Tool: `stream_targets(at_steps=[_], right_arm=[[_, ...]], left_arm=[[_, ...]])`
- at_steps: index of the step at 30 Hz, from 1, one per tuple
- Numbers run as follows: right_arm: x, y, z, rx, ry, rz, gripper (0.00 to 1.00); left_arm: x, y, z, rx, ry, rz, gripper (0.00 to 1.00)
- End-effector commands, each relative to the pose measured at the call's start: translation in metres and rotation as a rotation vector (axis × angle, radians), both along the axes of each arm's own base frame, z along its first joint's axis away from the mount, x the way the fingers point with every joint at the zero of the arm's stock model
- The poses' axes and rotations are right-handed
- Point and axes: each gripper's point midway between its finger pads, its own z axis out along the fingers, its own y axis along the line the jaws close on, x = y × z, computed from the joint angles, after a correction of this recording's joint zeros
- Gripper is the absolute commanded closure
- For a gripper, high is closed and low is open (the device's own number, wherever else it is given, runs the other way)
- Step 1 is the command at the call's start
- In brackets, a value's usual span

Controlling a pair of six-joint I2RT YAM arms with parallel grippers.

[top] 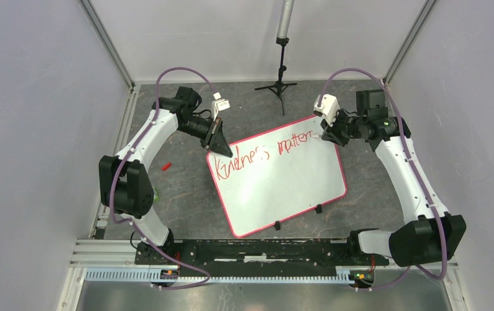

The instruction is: Write a sentence on the whiteboard

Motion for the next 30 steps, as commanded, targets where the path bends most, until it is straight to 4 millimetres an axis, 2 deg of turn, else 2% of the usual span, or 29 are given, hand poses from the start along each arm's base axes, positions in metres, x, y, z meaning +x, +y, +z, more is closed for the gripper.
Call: stream_targets(at_steps=[1,7,10,16,19,26,29,30], right_arm=[[-0.008,-0.006,-0.002,-0.046,-0.017,0.015,1.0],[0.0,-0.019,-0.002,-0.078,-0.031,-0.04,1.0],[-0.004,-0.02,-0.006,-0.084,-0.016,-0.03,1.0],[-0.022,-0.01,-0.016,-0.059,0.047,0.041,1.0],[-0.027,-0.001,-0.014,-0.034,0.057,0.073,1.0],[-0.019,0.023,0.016,0.035,0.013,0.111,1.0],[-0.023,0.029,0.031,0.07,-0.001,0.138,1.0],[-0.026,0.031,0.033,0.08,0.002,0.149,1.0]], left_arm=[[0.01,0.003,-0.002,0.045,-0.089,0.011,0.98],[0.01,0.004,-0.001,0.046,-0.089,0.013,0.98],[0.01,0.004,-0.002,0.048,-0.089,0.012,0.98],[0.01,0.003,-0.002,0.047,-0.091,0.01,0.98],[0.01,0.003,-0.002,0.048,-0.087,0.012,0.98],[0.012,0.002,0.001,0.047,-0.092,0.014,0.97],[0.012,0.002,0.004,0.043,-0.097,0.016,0.88],[0.012,0.002,0.005,0.042,-0.1,0.018,0.83]])
